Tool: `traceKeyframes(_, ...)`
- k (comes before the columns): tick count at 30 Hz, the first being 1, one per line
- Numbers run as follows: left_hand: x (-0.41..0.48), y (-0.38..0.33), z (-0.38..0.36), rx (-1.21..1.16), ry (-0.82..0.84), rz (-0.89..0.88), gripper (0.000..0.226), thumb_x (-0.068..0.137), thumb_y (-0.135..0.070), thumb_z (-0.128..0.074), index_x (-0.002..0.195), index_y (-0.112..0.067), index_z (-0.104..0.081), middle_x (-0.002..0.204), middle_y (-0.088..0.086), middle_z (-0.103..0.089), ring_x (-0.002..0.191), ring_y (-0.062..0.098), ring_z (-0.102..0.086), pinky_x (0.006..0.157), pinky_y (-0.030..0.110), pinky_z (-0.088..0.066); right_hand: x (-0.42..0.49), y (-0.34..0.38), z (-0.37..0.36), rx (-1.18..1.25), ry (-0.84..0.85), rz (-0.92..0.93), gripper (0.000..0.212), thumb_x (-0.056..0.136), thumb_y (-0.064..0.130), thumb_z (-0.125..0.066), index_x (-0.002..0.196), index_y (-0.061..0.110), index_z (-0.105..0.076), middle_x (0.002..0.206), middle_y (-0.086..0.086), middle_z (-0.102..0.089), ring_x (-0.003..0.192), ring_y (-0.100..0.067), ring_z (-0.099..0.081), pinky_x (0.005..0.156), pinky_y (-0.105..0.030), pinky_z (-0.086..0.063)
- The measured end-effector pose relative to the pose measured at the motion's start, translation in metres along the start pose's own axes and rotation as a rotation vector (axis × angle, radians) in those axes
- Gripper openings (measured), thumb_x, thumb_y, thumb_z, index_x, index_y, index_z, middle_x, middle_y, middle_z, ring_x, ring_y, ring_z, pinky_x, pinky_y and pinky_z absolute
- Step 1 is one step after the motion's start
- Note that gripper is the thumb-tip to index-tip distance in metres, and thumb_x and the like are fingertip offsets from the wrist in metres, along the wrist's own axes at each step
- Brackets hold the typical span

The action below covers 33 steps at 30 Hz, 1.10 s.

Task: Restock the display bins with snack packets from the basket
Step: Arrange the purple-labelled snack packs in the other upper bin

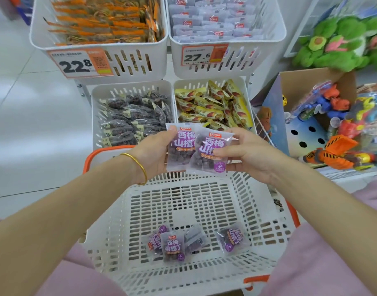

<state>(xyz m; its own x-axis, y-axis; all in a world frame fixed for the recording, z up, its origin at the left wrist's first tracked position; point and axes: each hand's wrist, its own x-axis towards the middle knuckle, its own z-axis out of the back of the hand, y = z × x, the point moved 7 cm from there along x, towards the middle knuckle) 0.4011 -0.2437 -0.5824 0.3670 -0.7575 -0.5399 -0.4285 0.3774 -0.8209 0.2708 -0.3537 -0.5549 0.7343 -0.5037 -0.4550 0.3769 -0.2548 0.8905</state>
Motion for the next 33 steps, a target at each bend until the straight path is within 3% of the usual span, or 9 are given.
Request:
traceKeyframes(4,0.002,0.001,-0.003,-0.009,0.018,0.015,0.049,0.099,-0.043,-0.034,0.129,-0.009,-0.052,0.119,0.019,-0.064,0.110,0.034,-0.061,0.099,0.053,-0.044,-0.001,0.001,0.004,-0.002,-0.011,-0.014,0.024,0.084,0.004,-0.064,0.104,0.015,-0.057,0.091,-0.007,-0.066,0.082,-0.022,-0.060,0.079,-0.042,-0.054)
traceKeyframes(9,0.002,0.001,-0.005,-0.044,0.052,0.004,0.049,0.101,-0.041,-0.031,0.131,-0.007,-0.050,0.121,0.018,-0.062,0.111,0.033,-0.061,0.097,0.051,-0.046,-0.002,0.006,0.003,0.024,0.008,0.025,0.010,0.090,0.012,-0.060,0.100,0.016,-0.058,0.085,-0.005,-0.066,0.072,-0.019,-0.063,0.077,-0.040,-0.055)
traceKeyframes(13,-0.003,-0.003,-0.012,-0.059,0.125,-0.011,0.048,0.101,-0.041,-0.029,0.130,-0.011,-0.051,0.122,0.014,-0.063,0.111,0.030,-0.061,0.089,0.047,-0.051,0.000,0.006,0.001,0.035,0.030,0.043,0.015,0.091,0.016,-0.060,0.105,0.015,-0.060,0.081,-0.003,-0.069,0.068,-0.017,-0.065,0.076,-0.038,-0.056)
traceKeyframes(17,-0.013,-0.008,-0.029,0.051,0.291,-0.115,0.044,0.088,-0.027,-0.055,0.129,-0.012,-0.051,0.120,0.010,-0.064,0.109,0.027,-0.063,0.087,0.037,-0.054,0.000,0.008,-0.002,0.070,0.037,0.060,0.013,0.092,0.013,-0.057,0.104,0.013,-0.061,0.081,-0.004,-0.068,0.065,-0.019,-0.064,0.068,-0.035,-0.057)
traceKeyframes(20,-0.006,-0.007,-0.023,0.146,0.220,-0.182,0.065,0.068,-0.009,-0.073,0.128,-0.012,-0.048,0.107,0.005,-0.068,0.101,0.021,-0.064,0.085,0.034,-0.055,-0.001,0.011,-0.003,0.053,0.030,0.102,0.007,0.092,0.011,-0.057,0.098,0.015,-0.059,0.081,-0.005,-0.068,0.063,-0.017,-0.065,0.059,-0.029,-0.058)
traceKeyframes(22,-0.003,-0.004,-0.019,0.194,0.196,-0.190,0.075,0.067,-0.008,-0.080,0.132,-0.009,-0.043,0.113,0.010,-0.066,0.105,0.023,-0.063,0.087,0.034,-0.053,-0.001,0.012,-0.003,0.037,0.029,0.121,0.007,0.092,0.011,-0.058,0.097,0.015,-0.057,0.083,-0.005,-0.067,0.063,-0.017,-0.066,0.058,-0.029,-0.057)
traceKeyframes(25,-0.002,-0.004,-0.015,0.200,0.170,-0.201,0.071,0.071,-0.005,-0.076,0.132,-0.007,-0.039,0.116,0.011,-0.063,0.103,0.021,-0.064,0.082,0.028,-0.054,-0.002,0.016,-0.001,0.002,0.017,0.154,0.005,0.092,0.017,-0.059,0.096,0.014,-0.058,0.084,-0.003,-0.066,0.068,-0.015,-0.067,0.060,-0.031,-0.059)
traceKeyframes(28,-0.004,-0.004,-0.017,0.243,0.182,-0.200,0.079,0.066,-0.014,-0.079,0.133,-0.012,-0.037,0.123,0.012,-0.061,0.113,0.025,-0.060,0.096,0.044,-0.048,-0.002,0.018,0.003,-0.058,-0.021,0.196,0.006,0.090,0.018,-0.061,0.094,0.014,-0.058,0.087,-0.006,-0.065,0.074,-0.017,-0.065,0.072,-0.040,-0.058)
traceKeyframes(33,-0.014,-0.011,-0.022,0.357,0.139,-0.264,0.064,0.075,-0.002,-0.072,0.128,-0.013,-0.037,0.119,0.007,-0.061,0.104,0.017,-0.064,0.091,0.036,-0.052,-0.001,0.015,0.006,-0.074,-0.099,0.236,0.011,0.088,0.006,-0.063,0.086,0.013,-0.055,0.098,-0.013,-0.049,0.084,-0.026,-0.059,0.061,-0.039,-0.060)
